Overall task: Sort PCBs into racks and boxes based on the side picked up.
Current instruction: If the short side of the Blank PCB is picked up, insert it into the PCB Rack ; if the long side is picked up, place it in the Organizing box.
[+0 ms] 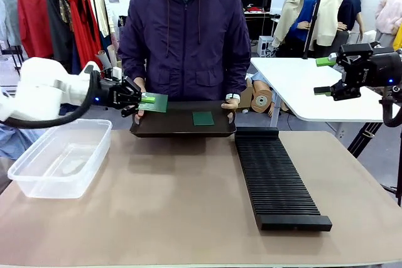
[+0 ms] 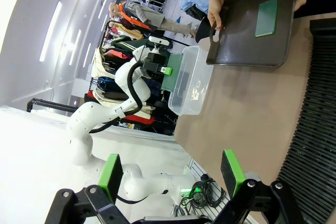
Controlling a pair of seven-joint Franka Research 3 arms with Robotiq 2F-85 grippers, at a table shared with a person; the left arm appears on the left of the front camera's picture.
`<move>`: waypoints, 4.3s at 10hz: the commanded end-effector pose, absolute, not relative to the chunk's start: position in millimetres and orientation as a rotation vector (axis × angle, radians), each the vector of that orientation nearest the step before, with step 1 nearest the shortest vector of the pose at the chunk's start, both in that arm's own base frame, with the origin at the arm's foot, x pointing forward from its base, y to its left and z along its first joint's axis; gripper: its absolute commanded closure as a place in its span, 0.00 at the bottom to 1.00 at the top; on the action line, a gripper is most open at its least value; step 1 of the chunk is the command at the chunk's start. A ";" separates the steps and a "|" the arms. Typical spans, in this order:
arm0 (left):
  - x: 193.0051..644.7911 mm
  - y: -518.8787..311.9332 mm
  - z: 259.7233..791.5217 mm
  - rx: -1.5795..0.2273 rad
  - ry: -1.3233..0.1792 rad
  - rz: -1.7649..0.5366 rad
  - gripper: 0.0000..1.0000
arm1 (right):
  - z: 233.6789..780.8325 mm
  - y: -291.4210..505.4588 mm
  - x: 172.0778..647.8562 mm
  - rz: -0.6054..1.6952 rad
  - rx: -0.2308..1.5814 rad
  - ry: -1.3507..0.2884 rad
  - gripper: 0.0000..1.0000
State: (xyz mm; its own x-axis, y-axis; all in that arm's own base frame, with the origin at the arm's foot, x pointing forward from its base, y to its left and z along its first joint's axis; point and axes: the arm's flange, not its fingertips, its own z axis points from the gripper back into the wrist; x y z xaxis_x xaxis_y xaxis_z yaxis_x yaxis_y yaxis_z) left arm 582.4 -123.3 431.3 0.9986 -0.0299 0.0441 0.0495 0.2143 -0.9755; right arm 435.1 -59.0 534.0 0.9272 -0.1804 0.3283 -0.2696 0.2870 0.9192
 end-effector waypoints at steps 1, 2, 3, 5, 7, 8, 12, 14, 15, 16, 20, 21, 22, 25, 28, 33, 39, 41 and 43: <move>583.5 -104.2 463.0 -1.187 0.062 -0.057 1.00 | 537.3 -58.5 436.0 0.071 1.294 -0.412 0.00; 583.2 -91.2 481.3 -1.110 0.059 -0.061 1.00 | 537.3 -58.5 436.0 0.071 1.294 -0.412 0.00; 581.3 -78.9 497.2 -1.040 0.065 -0.072 1.00 | 537.3 -58.5 436.0 0.071 1.294 -0.412 0.00; 575.8 -52.8 522.8 -0.898 0.081 -0.073 1.00 | 537.3 -58.5 436.0 0.071 1.294 -0.412 0.00; 568.2 -24.3 540.4 -0.704 0.122 -0.079 1.00 | 537.3 -58.5 436.0 0.071 1.294 -0.412 0.00; 565.2 -12.7 546.5 -0.660 0.126 -0.084 1.00 | 537.3 -58.5 436.0 0.071 1.294 -0.412 0.00; 564.5 20.3 541.9 -0.455 0.012 -0.100 1.00 | 537.3 -58.5 436.0 0.071 1.294 -0.412 0.00; 566.3 27.7 532.7 -0.413 -0.033 -0.146 1.00 | 537.3 -58.5 436.0 0.071 1.294 -0.412 0.00; 567.6 30.2 522.2 -0.428 -0.017 -0.149 1.00 | 537.3 -58.5 436.0 0.071 1.294 -0.412 0.00; 570.1 33.6 507.4 -0.426 0.009 -0.136 1.00 | 537.3 -58.5 436.0 0.071 1.294 -0.412 0.00; 569.4 34.0 459.1 -0.406 0.030 -0.134 1.00 | 537.3 -58.5 436.0 0.071 1.294 -0.412 0.00; 568.1 34.7 449.5 -0.415 0.030 -0.134 1.00 | 537.3 -58.5 436.0 0.071 1.294 -0.412 0.00; 567.3 36.5 436.7 -0.413 0.030 -0.131 1.00 | 537.3 -58.5 436.0 0.071 1.294 -0.412 0.00; 571.5 42.5 403.8 -0.451 0.029 -0.122 1.00 | 537.3 -58.5 436.0 0.071 1.294 -0.412 0.00; 580.1 39.3 381.2 -0.479 0.007 -0.143 1.00 | 537.3 -58.5 436.0 0.071 1.294 -0.412 0.00; 584.8 32.0 377.3 -0.456 0.023 -0.140 1.00 | 537.3 -58.5 436.0 0.071 1.294 -0.412 0.00; 584.8 32.0 377.3 -0.456 0.023 -0.140 1.00 | 537.3 -58.5 436.0 0.071 1.294 -0.412 0.00; 584.8 32.0 377.3 -0.456 0.023 -0.140 1.00 | 537.3 -58.5 436.0 0.071 1.294 -0.412 0.00; 587.7 34.4 372.8 -0.487 0.022 -0.135 1.00 | 537.3 -58.5 436.0 0.071 1.294 -0.412 0.00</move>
